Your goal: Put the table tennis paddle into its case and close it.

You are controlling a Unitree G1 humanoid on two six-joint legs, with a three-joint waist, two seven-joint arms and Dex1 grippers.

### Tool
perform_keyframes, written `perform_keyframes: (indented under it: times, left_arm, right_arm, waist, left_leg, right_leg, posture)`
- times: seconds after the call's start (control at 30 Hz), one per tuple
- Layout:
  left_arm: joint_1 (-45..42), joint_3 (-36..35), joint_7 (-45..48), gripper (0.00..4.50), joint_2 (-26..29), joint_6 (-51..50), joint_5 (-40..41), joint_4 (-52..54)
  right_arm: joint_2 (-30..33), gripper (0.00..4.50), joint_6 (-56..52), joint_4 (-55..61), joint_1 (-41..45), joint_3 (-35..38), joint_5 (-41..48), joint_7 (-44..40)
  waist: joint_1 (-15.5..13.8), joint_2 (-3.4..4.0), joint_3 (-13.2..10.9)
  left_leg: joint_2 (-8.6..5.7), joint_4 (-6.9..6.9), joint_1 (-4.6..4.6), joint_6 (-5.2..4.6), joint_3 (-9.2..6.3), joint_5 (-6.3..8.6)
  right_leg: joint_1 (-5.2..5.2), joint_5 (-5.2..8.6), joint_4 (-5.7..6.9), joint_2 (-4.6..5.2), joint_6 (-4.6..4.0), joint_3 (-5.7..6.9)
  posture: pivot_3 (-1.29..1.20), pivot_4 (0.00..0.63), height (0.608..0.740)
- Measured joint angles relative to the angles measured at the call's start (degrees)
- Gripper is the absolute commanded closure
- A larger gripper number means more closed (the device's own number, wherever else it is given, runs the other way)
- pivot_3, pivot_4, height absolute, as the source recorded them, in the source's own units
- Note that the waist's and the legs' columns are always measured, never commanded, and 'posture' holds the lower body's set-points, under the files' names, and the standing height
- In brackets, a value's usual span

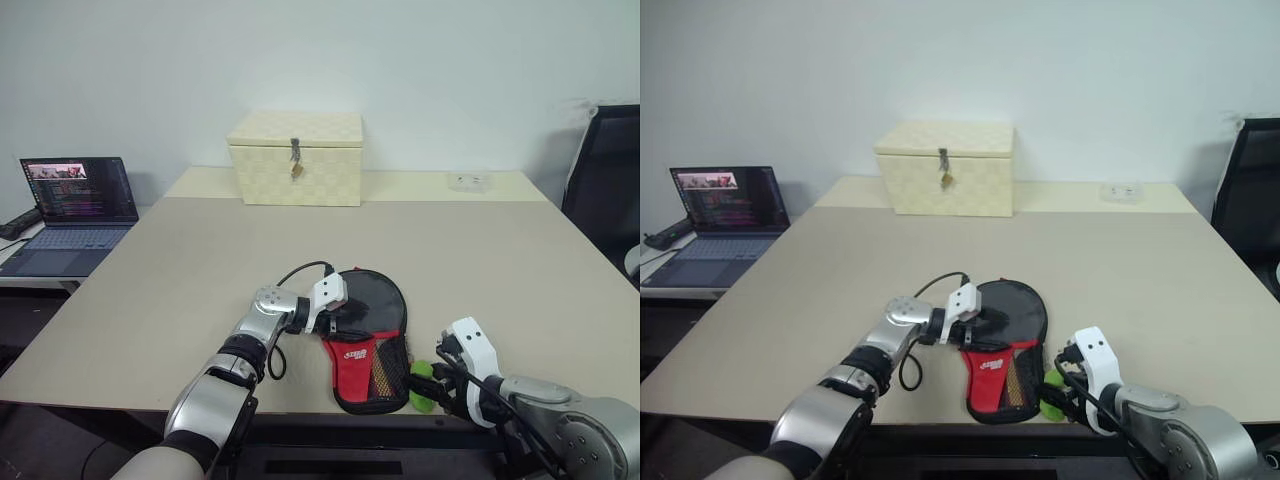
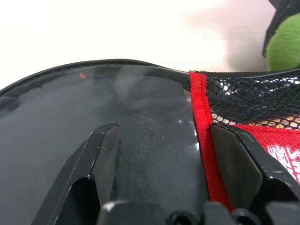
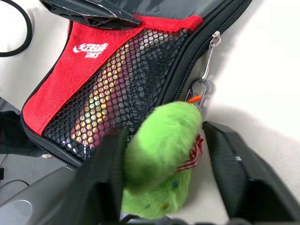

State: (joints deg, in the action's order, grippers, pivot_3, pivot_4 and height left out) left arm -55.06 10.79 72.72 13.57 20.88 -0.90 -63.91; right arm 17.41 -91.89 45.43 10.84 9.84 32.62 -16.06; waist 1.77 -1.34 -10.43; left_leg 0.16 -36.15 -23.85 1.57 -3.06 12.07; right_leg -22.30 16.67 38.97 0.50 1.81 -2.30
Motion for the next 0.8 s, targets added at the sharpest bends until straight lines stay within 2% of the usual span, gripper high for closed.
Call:
perform_keyframes:
  times: [0.13,0.17,0.33,0.53,0.7,0.8]
  left_arm:
    - [0.0,0.0,0.0,1.15,0.0,0.6,-0.4,0.0]
    - [0.0,0.0,0.0,1.15,0.0,0.6,-0.4,-0.1]
    - [-0.6,0.1,0.3,1.15,-0.1,1.1,-0.9,-1.1]
    - [-1.8,0.1,-0.8,1.15,-1.6,1.2,-2.2,-3.0]
    - [-2.6,0.1,-2.3,1.15,-3.3,1.1,-3.2,-4.2]
    - [-3.2,0.2,-3.2,1.15,-4.0,1.0,-4.2,-4.7]
  right_arm:
    - [0.7,4.30,0.3,0.0,-0.1,0.0,0.0,-0.1]
    - [1.2,4.47,0.4,0.0,-0.1,0.0,0.0,-0.2]
    - [8.5,4.47,1.3,0.1,-0.9,0.9,0.5,-3.4]
    - [19.4,4.47,1.2,4.3,-2.8,3.4,7.5,-13.0]
    - [22.1,4.47,2.2,8.2,-5.5,4.4,11.9,-16.8]
    - [22.6,4.47,3.9,9.2,-7.1,2.3,12.1,-16.8]
  waist:
    - [0.0,0.00,0.0]
    - [0.0,0.00,0.0]
    - [0.0,-0.03,0.0]
    - [-0.3,-0.04,0.1]
    - [-0.8,-0.19,0.2]
    - [-0.9,-0.23,0.3]
  left_leg:
    - [0.00,0.00,0.00,0.00,0.00,0.00]
    - [0.00,0.00,0.00,0.00,0.00,0.00]
    - [-0.05,0.01,0.02,0.00,0.00,0.00]
    - [-0.44,-0.02,0.06,-0.01,-0.10,0.00]
    - [-0.49,-0.04,0.06,-0.01,-0.18,0.00]
    - [-0.49,-0.05,0.06,-0.01,-0.18,0.00]
  right_leg:
    - [0.00,0.00,0.00,0.00,0.00,0.00]
    - [0.01,0.00,0.00,0.00,0.00,0.00]
    - [0.04,0.01,-0.03,0.00,0.02,0.01]
    - [0.15,0.05,-0.05,0.07,0.09,0.08]
    - [0.23,0.13,-0.06,0.29,0.22,0.16]
    - [0.26,0.15,-0.06,0.45,0.31,0.17]
  posture:
    - [0.00,0.150,0.740]
    - [0.00,0.150,0.740]
    - [0.00,0.150,0.740]
    - [0.00,0.150,0.740]
    - [0.00,0.150,0.740]
    - [0.00,0.150,0.740]
